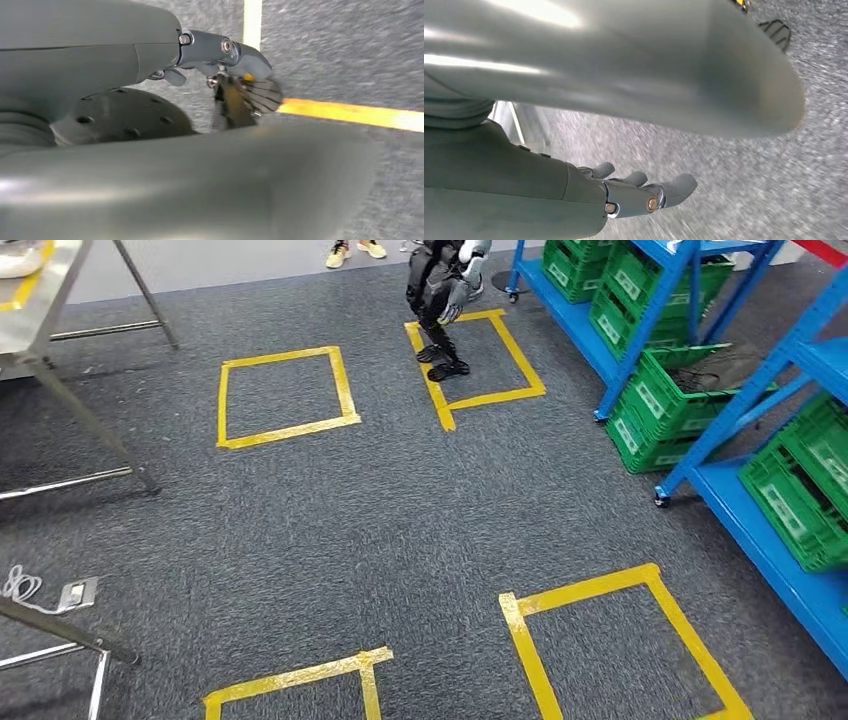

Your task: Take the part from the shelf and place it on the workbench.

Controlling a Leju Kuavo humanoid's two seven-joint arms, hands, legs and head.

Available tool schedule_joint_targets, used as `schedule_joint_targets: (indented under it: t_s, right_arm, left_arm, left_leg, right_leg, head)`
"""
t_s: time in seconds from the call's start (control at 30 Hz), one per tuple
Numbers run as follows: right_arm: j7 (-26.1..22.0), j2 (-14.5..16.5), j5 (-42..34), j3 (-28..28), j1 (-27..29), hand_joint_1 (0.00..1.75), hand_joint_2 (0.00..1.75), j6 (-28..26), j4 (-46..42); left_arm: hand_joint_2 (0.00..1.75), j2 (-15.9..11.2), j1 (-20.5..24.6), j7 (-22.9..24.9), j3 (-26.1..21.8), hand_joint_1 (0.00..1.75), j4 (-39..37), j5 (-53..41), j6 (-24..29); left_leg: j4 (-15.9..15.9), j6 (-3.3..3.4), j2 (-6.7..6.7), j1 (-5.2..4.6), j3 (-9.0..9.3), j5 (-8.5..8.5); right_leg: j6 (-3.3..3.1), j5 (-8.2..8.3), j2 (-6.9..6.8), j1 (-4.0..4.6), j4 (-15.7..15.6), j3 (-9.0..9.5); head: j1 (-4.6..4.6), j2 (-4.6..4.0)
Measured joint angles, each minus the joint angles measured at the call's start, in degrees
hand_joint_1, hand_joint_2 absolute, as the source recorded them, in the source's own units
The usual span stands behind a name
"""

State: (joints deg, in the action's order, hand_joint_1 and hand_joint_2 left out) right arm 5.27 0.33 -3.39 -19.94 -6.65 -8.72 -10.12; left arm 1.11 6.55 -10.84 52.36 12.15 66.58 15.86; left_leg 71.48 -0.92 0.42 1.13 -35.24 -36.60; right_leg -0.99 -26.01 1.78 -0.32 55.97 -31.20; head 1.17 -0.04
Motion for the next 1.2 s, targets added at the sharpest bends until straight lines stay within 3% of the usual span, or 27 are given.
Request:
schedule_joint_targets:
  t_s: [0.03,0.07,0.1,0.17,0.23,0.3,0.37,0.43,0.47,0.53,0.57,0.63,0.7,0.77,0.83,0.9,0.97,1.03,1.07,1.1,1.13,1.2]
  right_arm:
    - [0.6,-0.1,-0.1,0.1,0.0,0.00,0.00,-0.3,0.0]
    - [1.0,-0.2,-0.1,0.1,0.1,0.00,0.00,-0.6,0.0]
    - [1.3,-0.3,-0.2,0.2,0.2,0.00,0.00,-0.8,0.0]
    - [1.4,-0.5,-0.2,0.2,0.3,0.00,0.00,-0.9,0.0]
    - [1.2,-0.7,-0.3,0.2,0.3,0.00,0.00,-0.9,0.0]
    - [0.9,-0.7,-0.3,0.3,0.4,0.00,0.00,-0.7,0.0]
    - [0.8,-0.7,-0.3,0.3,0.5,0.00,0.00,-0.6,0.0]
    - [0.7,-0.6,-0.4,0.3,0.4,0.00,0.00,-0.5,0.0]
    - [0.6,-0.6,-0.4,0.3,0.4,0.00,0.00,-0.4,0.0]
    - [0.4,-0.6,-0.4,0.3,0.3,0.00,0.00,-0.1,0.0]
    - [0.3,-0.6,-0.4,0.3,0.4,0.00,0.00,0.2,0.0]
    - [0.2,-0.5,-0.4,0.3,0.6,0.00,0.00,0.5,0.0]
    - [0.3,-0.3,-0.4,0.6,0.5,0.00,0.00,0.7,0.0]
    - [0.8,0.2,-0.2,1.0,0.4,0.00,0.00,0.8,0.0]
    - [1.5,0.6,0.1,1.3,0.6,0.00,0.00,0.8,0.0]
    - [2.1,0.8,0.2,1.6,0.7,0.00,0.00,0.7,0.1]
    - [2.4,1.1,-0.1,1.7,0.7,0.00,0.00,0.6,0.1]
    - [2.3,1.4,-0.7,1.7,0.6,0.00,0.00,0.5,0.1]
    - [2.0,1.5,-1.3,1.7,0.6,0.00,0.00,0.5,0.1]
    - [1.4,1.7,-1.9,1.7,0.6,0.00,0.00,0.4,0.1]
    - [0.7,2.0,-2.5,1.7,0.7,0.00,0.00,0.4,0.1]
    - [-0.6,2.3,-3.2,1.7,0.8,0.00,0.00,0.6,0.1]
  left_arm:
    - [0.00,0.1,-0.1,0.5,0.1,0.00,0.0,0.2,0.3]
    - [0.00,0.2,-0.2,0.9,0.2,0.00,0.0,0.4,0.6]
    - [0.00,0.2,-0.3,1.2,0.3,0.00,0.0,0.6,0.9]
    - [0.00,0.2,-0.3,1.6,0.5,0.00,0.0,0.8,1.0]
    - [0.00,0.1,-0.2,2.0,0.7,0.00,0.0,0.9,0.8]
    - [0.00,-0.2,0.0,2.4,0.7,0.00,-0.1,1.1,0.5]
    - [0.00,-0.4,0.0,2.6,0.8,0.00,-0.1,1.2,0.3]
    - [0.00,-0.6,0.0,2.8,0.8,0.00,-0.2,1.2,0.3]
    - [0.00,-0.6,-0.1,2.8,0.8,0.00,-0.2,1.2,0.4]
    - [0.00,-0.8,-0.2,2.9,0.8,0.00,-0.2,1.2,0.6]
    - [0.00,-0.9,-0.2,2.9,0.8,0.00,-0.2,1.3,0.8]
    - [0.00,-1.1,-0.1,2.4,0.8,0.00,-0.3,2.2,0.9]
    - [0.00,-1.3,-0.1,0.9,0.5,0.00,-0.3,4.1,0.9]
    - [0.00,-1.6,0.0,-0.8,-0.1,0.00,-0.3,5.6,0.9]
    - [0.00,-1.8,0.2,-1.6,-0.5,0.00,-0.3,5.8,0.8]
    - [0.00,-2.0,0.4,-1.3,-0.7,0.00,-0.3,5.5,0.8]
    - [0.00,-2.2,0.3,-0.4,-0.7,0.00,-0.3,5.2,0.9]
    - [0.00,-2.4,0.1,0.4,-0.7,0.00,-0.3,5.1,1.0]
    - [0.00,-2.6,0.0,0.7,-0.8,0.00,-0.3,5.4,1.1]
    - [0.00,-2.8,0.0,0.9,-0.9,0.00,-0.3,5.8,1.2]
    - [0.00,-3.1,-0.1,1.2,-1.1,0.00,-0.3,6.2,1.4]
    - [0.00,-3.7,0.0,2.1,-1.5,0.00,-0.4,6.2,1.8]
  left_leg:
    - [1.2,-0.12,-0.12,0.13,-1.03,0.47]
    - [0.3,-0.22,-0.20,0.33,-1.17,2.02]
    - [-2.5,-0.34,-0.57,0.61,-0.47,4.32]
    - [-9.4,-0.62,-3.27,1.27,1.75,7.82]
    - [-12.6,-0.56,-5.49,1.44,3.27,8.22]
    - [-12.8,0.11,-4.70,1.14,3.80,7.90]
    - [-13.1,0.92,-3.24,0.98,4.02,8.12]
    - [-13.3,1.51,-1.63,0.71,4.15,8.18]
    - [-13.3,1.73,-0.72,0.49,4.14,8.11]
    - [-13.3,1.95,1.22,0.12,4.12,7.91]
    - [-13.3,2.00,2.09,0.00,4.15,7.81]
    - [-13.3,1.90,3.60,-0.13,4.37,7.58]
    - [-13.3,1.43,4.85,-0.34,4.65,7.19]
    - [-13.3,0.70,5.92,-0.34,5.04,6.80]
    - [-13.4,-0.04,6.57,0.02,5.64,6.45]
    - [-11.8,-0.53,4.08,0.23,5.33,5.04]
    - [-5.8,-0.64,0.66,0.23,2.61,1.85]
    - [1.0,-0.57,-0.24,0.19,-1.06,-0.56]
    - [2.2,-0.48,-0.34,0.17,-1.99,-0.23]
    - [1.0,-0.35,-0.48,0.17,-1.84,1.31]
    - [-2.2,-0.19,-0.92,0.19,-0.71,3.69]
    - [-9.8,0.13,-3.14,0.33,2.34,7.25]
  right_leg:
    - [0.05,-0.06,0.93,0.00,0.0,0.05]
    - [0.18,-0.17,1.91,-0.06,0.2,0.11]
    - [0.43,-0.34,2.88,-0.16,0.4,0.15]
    - [1.26,-0.99,4.59,-0.39,1.4,-0.48]
    - [2.21,-1.49,5.93,-0.64,2.4,-1.51]
    - [3.04,-1.42,7.00,-1.03,2.5,-2.22]
    - [3.48,-2.05,4.90,-1.09,3.8,-3.08]
    - [3.51,-5.02,0.93,-0.88,9.4,-5.77]
    - [3.49,-6.94,-0.27,-0.84,13.4,-7.86]
    - [3.40,-8.89,-1.08,-0.85,19.2,-10.91]
    - [3.30,-8.35,-1.24,-0.85,19.3,-11.00]
    - [2.89,-4.98,-2.20,-0.74,13.2,-7.78]
    - [2.42,-2.39,-4.45,-0.32,5.8,-3.72]
    - [2.03,-2.02,-5.18,0.20,3.3,-2.43]
    - [1.55,-1.90,-3.83,0.28,2.9,-2.11]
    - [0.93,-1.58,-2.63,0.01,2.2,-1.15]
    - [0.41,-1.36,-1.37,-0.08,1.9,-0.74]
    - [0.19,-1.33,0.27,0.07,2.0,-0.88]
    - [0.18,-1.36,1.20,0.12,2.0,-0.85]
    - [0.22,-1.40,2.17,0.14,2.0,-0.75]
    - [0.33,-1.47,3.15,0.13,2.1,-0.59]
    - [0.74,-1.69,4.81,0.14,2.2,-0.48]
  head:
    - [-0.16,0.00]
    - [-0.32,0.00]
    - [-0.49,0.00]
    - [-0.88,0.00]
    - [-1.01,0.00]
    - [-0.81,0.00]
    - [-0.42,0.00]
    - [0.44,0.00]
    - [0.87,0.00]
    - [1.26,0.00]
    - [1.38,0.00]
    - [1.65,0.00]
    - [1.88,0.00]
    - [1.83,0.00]
    - [1.65,0.00]
    - [1.29,0.00]
    - [0.54,0.00]
    - [-0.11,0.00]
    - [-0.30,0.00]
    - [-0.50,0.00]
    - [-0.72,0.00]
    - [-1.10,0.00]
